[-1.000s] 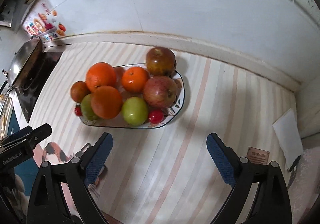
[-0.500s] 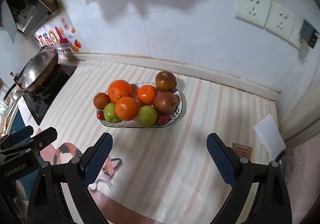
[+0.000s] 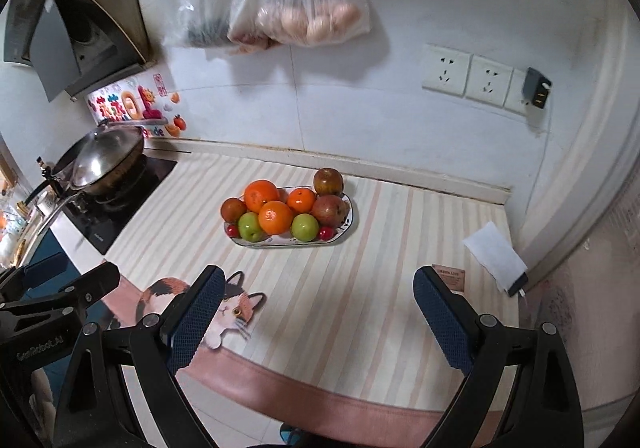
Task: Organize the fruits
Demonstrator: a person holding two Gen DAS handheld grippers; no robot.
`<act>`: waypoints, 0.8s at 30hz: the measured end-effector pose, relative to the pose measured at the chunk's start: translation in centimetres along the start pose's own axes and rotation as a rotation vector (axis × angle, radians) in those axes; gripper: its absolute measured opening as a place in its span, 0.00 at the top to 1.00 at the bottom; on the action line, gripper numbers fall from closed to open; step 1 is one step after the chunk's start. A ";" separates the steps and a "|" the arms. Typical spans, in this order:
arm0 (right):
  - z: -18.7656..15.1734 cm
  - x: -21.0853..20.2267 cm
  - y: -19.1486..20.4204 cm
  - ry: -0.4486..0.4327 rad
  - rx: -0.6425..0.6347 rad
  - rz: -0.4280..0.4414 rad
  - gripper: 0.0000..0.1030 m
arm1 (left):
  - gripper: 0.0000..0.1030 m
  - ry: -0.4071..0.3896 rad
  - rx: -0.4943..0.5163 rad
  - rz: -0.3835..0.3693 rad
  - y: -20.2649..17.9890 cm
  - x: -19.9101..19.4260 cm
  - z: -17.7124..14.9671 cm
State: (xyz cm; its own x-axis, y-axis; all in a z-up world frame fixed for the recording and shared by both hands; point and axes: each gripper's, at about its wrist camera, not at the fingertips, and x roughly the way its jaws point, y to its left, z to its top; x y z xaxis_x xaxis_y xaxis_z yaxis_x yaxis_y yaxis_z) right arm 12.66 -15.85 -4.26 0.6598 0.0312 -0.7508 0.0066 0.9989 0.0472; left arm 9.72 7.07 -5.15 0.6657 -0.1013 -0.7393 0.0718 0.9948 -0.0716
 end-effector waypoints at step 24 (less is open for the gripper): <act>-1.2 -7.7 -1.4 -0.064 -0.057 0.091 0.05 | 0.12 -0.078 -0.058 0.016 -1.9 -6.2 -2.6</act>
State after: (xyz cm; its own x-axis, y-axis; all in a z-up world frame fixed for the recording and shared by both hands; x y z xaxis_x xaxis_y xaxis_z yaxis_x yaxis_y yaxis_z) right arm 6.69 -17.46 0.65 0.7020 0.1216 -0.7017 -0.0976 0.9924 0.0744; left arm 3.54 5.85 -2.14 0.7223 -0.0834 -0.6865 0.0192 0.9947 -0.1006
